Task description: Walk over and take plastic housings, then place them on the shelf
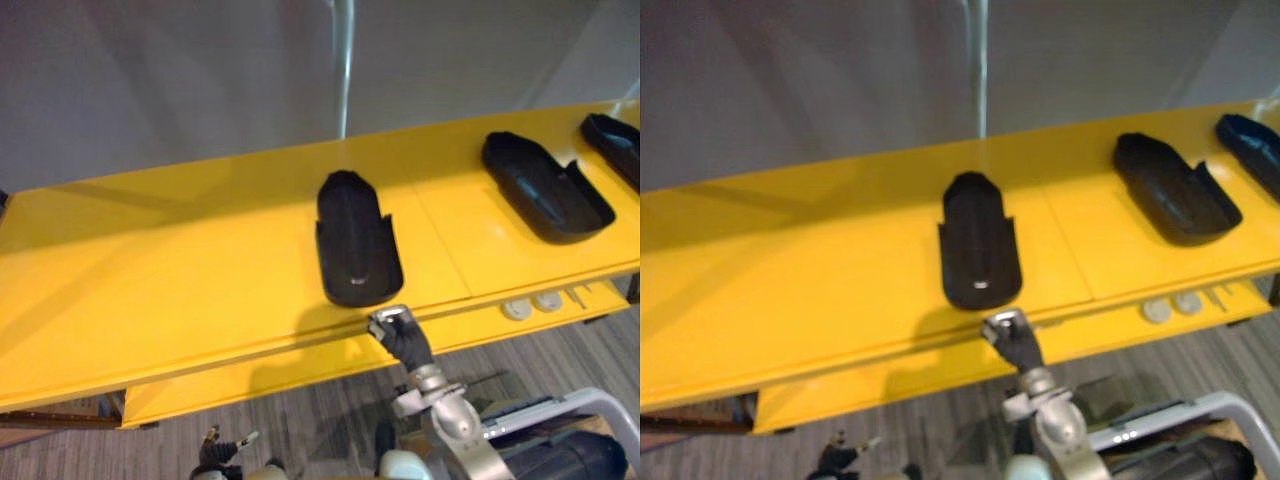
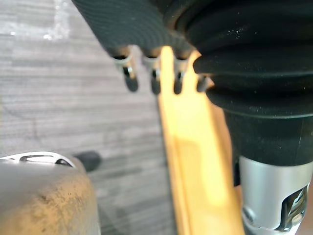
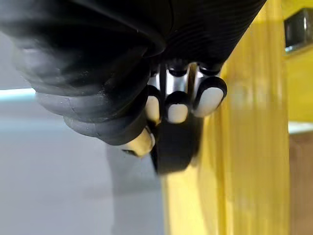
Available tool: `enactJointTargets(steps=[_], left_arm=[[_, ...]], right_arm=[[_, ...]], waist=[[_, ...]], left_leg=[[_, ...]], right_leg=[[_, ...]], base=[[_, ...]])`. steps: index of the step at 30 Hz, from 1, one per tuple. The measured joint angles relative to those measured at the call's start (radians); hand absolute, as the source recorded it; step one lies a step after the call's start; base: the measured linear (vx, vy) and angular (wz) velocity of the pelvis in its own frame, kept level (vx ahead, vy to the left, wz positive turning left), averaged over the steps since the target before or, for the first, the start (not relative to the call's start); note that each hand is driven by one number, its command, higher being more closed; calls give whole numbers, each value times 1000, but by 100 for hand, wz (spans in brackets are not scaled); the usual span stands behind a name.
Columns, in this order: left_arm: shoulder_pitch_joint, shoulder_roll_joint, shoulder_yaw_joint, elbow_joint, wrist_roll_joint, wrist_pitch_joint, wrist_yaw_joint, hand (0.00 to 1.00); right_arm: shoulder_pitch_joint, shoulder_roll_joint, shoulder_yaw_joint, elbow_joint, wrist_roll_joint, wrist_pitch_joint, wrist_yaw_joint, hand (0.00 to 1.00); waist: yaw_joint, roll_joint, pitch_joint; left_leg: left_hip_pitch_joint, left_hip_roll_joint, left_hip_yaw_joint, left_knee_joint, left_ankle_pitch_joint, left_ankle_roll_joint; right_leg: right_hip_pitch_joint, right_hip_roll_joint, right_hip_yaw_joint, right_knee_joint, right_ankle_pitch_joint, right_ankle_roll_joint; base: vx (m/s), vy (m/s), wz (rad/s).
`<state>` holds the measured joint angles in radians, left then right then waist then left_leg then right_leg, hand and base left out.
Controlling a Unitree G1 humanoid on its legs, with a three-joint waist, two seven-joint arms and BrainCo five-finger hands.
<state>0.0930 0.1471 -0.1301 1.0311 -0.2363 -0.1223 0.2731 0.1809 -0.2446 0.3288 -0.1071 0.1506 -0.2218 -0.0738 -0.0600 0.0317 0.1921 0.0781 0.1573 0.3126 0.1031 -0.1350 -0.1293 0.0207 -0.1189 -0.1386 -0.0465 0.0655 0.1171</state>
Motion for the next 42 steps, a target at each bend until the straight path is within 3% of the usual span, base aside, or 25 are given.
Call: enactJointTargets(steps=[7,16,34,42], left_arm=[[39,-3,2,-8,2,16,-7,0],[103,-8,25,-21,19,34,-15,0],[115,-7,42,-40,51,39,-33,0],[115,-8,49,-40,50,39,-43,0]], right_arm=[[-60,7,-49,80,2,-2,-10,100],[-133,30,-121,187,13,-10,-9,100],[-174,65,-150,252,12,-13,-11,100],[-209,62,-166,224,28,60,29,100]], waist=[[13,27,-9],[44,17,-16],[46,10,-17],[45,10,-16]], left_leg=[[11,-3,-6,-3,8,1],[12,-8,-43,-45,53,0],[25,-21,-63,-76,79,4],[7,-29,-63,-77,85,13]], right_leg=[[18,-2,-8,-6,4,0],[38,-1,-48,-32,23,-6],[45,-10,-73,-32,24,-1],[25,-22,-84,-32,30,-1]], base=[[-26,-7,2],[-62,-26,12],[-11,1,1],[-26,6,-1]])
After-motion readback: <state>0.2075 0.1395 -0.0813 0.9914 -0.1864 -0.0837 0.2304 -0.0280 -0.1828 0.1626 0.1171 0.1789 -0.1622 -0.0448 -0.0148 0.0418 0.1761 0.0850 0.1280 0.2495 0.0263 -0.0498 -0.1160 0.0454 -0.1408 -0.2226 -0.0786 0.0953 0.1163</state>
